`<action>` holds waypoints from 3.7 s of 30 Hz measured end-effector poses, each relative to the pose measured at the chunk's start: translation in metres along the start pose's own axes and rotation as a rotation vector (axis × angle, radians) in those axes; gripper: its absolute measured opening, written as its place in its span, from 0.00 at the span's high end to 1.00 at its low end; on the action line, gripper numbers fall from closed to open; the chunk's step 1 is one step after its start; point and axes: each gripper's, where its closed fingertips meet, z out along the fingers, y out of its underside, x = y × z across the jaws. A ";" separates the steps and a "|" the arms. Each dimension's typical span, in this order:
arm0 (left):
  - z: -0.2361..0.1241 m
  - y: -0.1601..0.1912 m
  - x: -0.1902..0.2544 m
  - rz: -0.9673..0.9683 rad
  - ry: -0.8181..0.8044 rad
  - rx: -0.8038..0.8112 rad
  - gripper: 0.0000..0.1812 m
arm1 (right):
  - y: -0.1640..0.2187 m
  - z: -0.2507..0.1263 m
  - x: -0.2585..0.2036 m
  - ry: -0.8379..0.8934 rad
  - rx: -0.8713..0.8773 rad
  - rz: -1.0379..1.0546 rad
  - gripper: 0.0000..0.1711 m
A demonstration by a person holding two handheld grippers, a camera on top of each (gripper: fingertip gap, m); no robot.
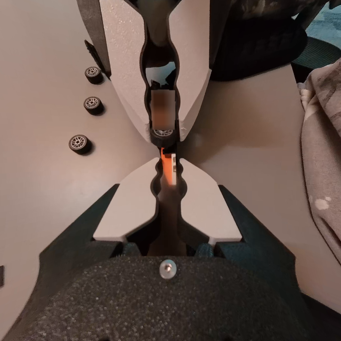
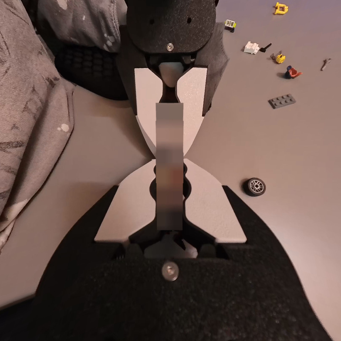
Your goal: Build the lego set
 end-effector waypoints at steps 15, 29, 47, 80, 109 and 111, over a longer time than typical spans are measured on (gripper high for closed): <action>-0.007 -0.007 0.001 -0.039 0.024 0.041 0.92 | -0.012 -0.005 0.003 -0.018 -0.028 -0.010 0.87; -0.011 -0.035 -0.003 -0.084 0.006 0.187 0.92 | -0.013 -0.030 0.005 0.036 0.127 0.093 0.87; -0.011 -0.069 -0.015 -0.148 -0.062 0.410 0.92 | -0.013 -0.051 0.012 0.111 0.319 0.219 0.87; -0.007 -0.001 -0.014 -0.483 -0.016 -0.049 0.77 | 0.021 -0.049 0.028 0.031 -0.150 -0.023 0.87; 0.000 0.004 -0.014 -0.329 -0.120 -0.131 0.82 | 0.038 -0.048 0.028 0.046 -0.501 -0.148 0.67; -0.004 0.004 -0.014 -0.330 -0.118 -0.115 0.82 | 0.040 -0.030 0.028 -0.043 -0.577 -0.184 0.62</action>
